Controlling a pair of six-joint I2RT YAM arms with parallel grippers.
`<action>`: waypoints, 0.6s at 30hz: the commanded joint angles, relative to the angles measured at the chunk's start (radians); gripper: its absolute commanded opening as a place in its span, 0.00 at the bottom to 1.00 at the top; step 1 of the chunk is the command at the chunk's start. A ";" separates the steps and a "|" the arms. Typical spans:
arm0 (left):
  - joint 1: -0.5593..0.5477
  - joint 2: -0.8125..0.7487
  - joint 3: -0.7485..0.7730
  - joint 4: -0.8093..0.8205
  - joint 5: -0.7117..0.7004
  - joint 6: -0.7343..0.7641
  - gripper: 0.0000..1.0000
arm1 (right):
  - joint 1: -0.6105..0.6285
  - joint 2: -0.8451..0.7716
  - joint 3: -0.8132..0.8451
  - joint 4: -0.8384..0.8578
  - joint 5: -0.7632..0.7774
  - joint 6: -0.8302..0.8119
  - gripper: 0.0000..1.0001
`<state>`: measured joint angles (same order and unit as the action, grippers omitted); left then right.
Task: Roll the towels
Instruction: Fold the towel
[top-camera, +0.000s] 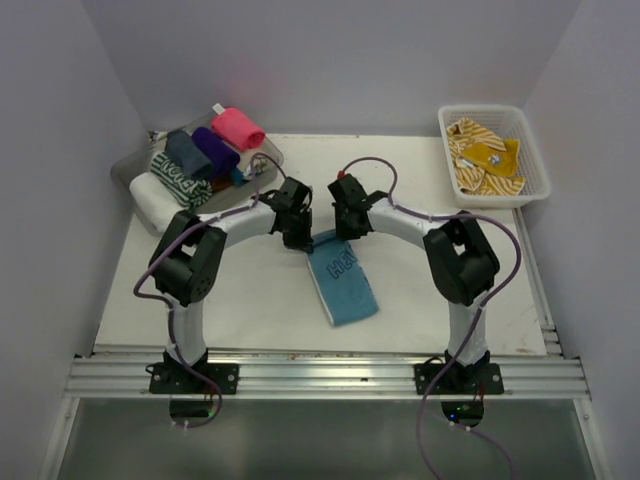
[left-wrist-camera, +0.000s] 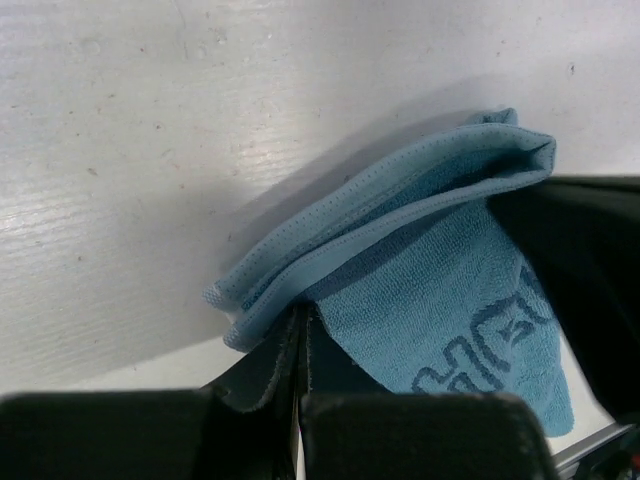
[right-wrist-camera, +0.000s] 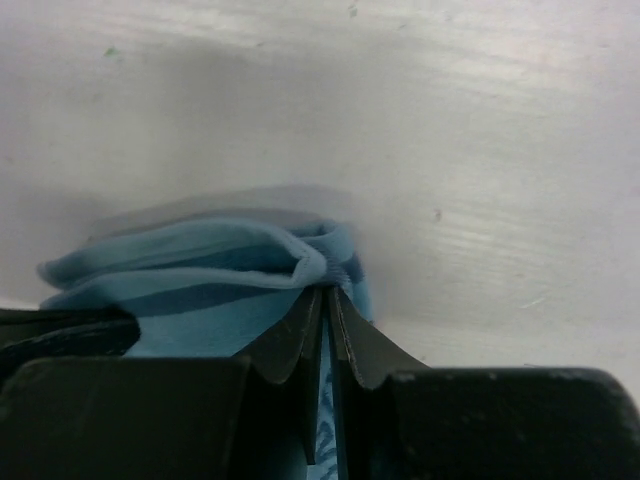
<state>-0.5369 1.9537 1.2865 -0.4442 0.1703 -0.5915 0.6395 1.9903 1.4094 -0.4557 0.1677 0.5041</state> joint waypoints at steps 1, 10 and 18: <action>0.005 0.031 0.028 0.027 -0.015 0.010 0.00 | -0.047 -0.010 -0.006 0.020 0.035 0.002 0.11; 0.006 -0.030 0.148 -0.076 -0.093 0.064 0.00 | -0.052 0.019 0.049 -0.012 0.023 0.004 0.11; 0.003 -0.153 0.107 -0.110 -0.062 0.068 0.00 | -0.046 -0.238 -0.148 0.068 0.046 0.067 0.13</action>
<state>-0.5369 1.9015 1.4269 -0.5453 0.0967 -0.5377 0.5888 1.8988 1.2999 -0.4313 0.1921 0.5335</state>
